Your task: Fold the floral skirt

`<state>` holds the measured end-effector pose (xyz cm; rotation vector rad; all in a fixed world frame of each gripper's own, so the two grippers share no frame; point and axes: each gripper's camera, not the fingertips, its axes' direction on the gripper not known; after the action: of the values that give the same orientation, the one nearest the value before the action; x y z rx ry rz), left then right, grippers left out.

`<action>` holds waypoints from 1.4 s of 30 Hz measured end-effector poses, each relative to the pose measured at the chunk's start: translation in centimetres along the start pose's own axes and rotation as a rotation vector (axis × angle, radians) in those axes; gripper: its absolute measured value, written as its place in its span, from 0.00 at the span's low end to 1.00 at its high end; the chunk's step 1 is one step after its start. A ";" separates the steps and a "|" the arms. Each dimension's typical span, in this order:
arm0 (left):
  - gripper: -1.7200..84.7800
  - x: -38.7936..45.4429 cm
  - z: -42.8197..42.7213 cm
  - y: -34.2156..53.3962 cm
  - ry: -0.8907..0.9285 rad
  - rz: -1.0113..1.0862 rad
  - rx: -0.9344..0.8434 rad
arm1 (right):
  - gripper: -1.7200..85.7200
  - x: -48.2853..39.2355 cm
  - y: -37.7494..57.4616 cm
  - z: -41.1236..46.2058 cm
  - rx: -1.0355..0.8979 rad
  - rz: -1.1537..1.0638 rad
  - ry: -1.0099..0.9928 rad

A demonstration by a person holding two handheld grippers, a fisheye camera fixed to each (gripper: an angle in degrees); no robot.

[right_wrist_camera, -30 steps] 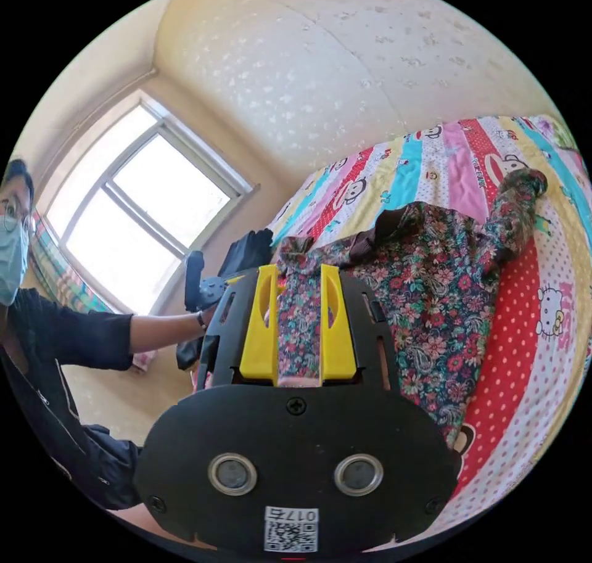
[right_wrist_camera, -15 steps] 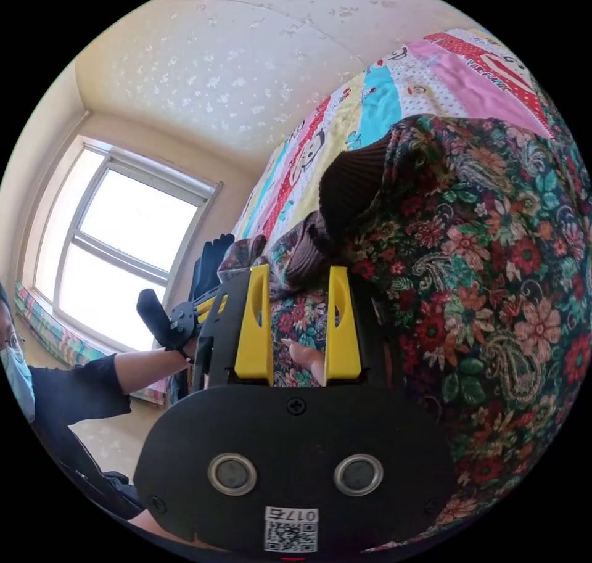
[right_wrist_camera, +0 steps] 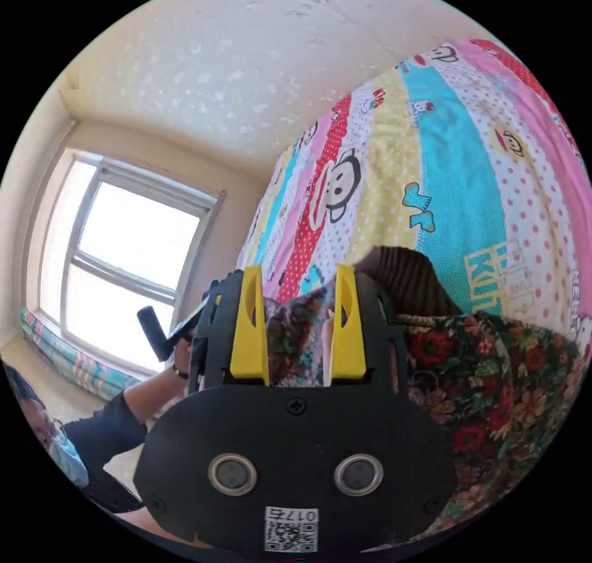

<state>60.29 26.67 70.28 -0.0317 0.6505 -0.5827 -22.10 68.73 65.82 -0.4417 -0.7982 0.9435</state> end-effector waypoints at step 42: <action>0.04 -26.7 -11.0 20.4 0.612 -0.526 0.166 | 0.24 -39.8 33.3 21.6 -0.146 -0.910 0.406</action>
<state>46.99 59.32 72.24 0.1406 1.1994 -1.1741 -70.25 52.63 41.71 -0.3237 -0.5934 -0.0552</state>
